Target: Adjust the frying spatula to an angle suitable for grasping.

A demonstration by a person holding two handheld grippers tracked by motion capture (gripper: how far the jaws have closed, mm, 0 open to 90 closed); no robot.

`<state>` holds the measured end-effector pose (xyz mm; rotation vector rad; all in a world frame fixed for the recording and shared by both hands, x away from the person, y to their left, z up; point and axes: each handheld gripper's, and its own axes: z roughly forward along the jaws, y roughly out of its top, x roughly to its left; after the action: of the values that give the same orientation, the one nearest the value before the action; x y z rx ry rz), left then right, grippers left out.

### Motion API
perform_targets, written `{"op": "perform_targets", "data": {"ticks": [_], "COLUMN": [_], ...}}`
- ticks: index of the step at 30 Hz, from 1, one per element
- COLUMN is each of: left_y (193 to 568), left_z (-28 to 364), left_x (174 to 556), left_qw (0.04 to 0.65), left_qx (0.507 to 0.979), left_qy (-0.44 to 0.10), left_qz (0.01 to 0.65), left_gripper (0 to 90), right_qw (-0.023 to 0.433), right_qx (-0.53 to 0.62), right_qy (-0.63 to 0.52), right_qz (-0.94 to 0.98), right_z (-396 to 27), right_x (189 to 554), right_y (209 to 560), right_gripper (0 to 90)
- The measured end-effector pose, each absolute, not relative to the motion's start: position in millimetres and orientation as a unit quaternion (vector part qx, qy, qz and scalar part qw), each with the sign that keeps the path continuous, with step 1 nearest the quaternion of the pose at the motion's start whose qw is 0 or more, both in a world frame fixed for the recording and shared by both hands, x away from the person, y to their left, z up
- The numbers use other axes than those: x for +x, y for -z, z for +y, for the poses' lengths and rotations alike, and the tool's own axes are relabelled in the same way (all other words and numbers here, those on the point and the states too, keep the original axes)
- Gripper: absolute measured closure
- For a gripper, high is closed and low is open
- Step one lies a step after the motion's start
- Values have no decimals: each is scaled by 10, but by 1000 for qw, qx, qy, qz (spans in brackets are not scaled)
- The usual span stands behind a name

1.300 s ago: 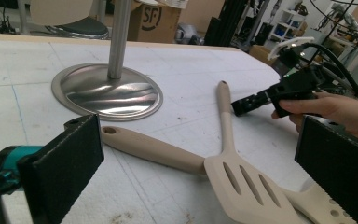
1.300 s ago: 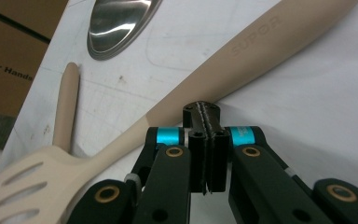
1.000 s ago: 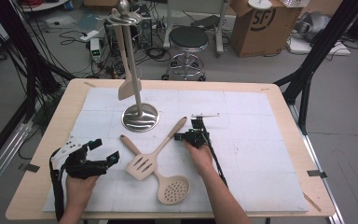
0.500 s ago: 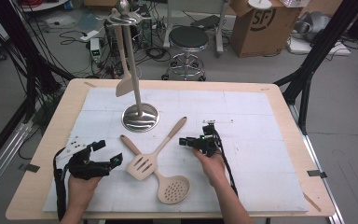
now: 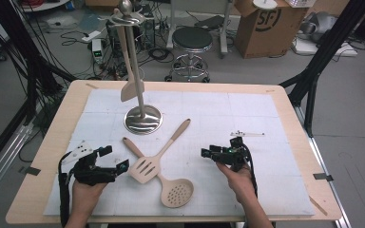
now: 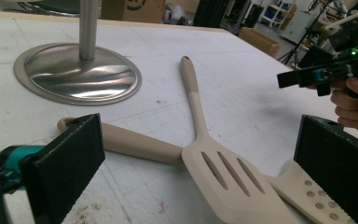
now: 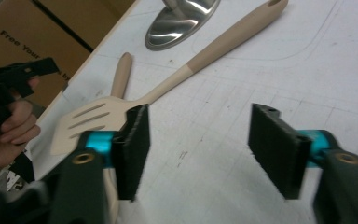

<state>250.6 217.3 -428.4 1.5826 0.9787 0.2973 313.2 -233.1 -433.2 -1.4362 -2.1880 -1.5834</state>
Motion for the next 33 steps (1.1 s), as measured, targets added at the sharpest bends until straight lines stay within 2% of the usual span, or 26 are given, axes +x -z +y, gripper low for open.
{"op": "perform_targets", "data": {"ticks": [2, 4, 7, 11, 23, 33], "left_y": [4280, 4279, 4271, 4286, 4242, 4198], "left_z": [2179, 2182, 2157, 2111, 2117, 1961], "left_x": [2503, 2507, 2506, 2514, 2532, 2604], "left_qw": [589, 604, 617, 607, 609, 602], "left_qx": [677, 667, 664, 676, 670, 687], "left_qy": [-125, -97, -81, -77, -79, -56], "left_qz": [423, 424, 414, 412, 417, 404], "left_gripper": [22, 33, 132, 135, 135, 154], "right_qw": [34, 33, 26, 14, -18, -23], "right_qx": [-463, -459, -455, -451, -439, -444], "right_qy": [522, 527, 529, 538, 551, 554], "right_qz": [-715, -715, -716, -713, -710, -704], "right_z": [-2362, -2398, -2471, -2589, -2708, -2779], "right_x": [3082, 3036, 2951, 2826, 2660, 2570], "right_y": [4304, 4286, 4273, 4282, 4236, 4257], "right_gripper": [328, 325, 324, 324, 305, 293]}}
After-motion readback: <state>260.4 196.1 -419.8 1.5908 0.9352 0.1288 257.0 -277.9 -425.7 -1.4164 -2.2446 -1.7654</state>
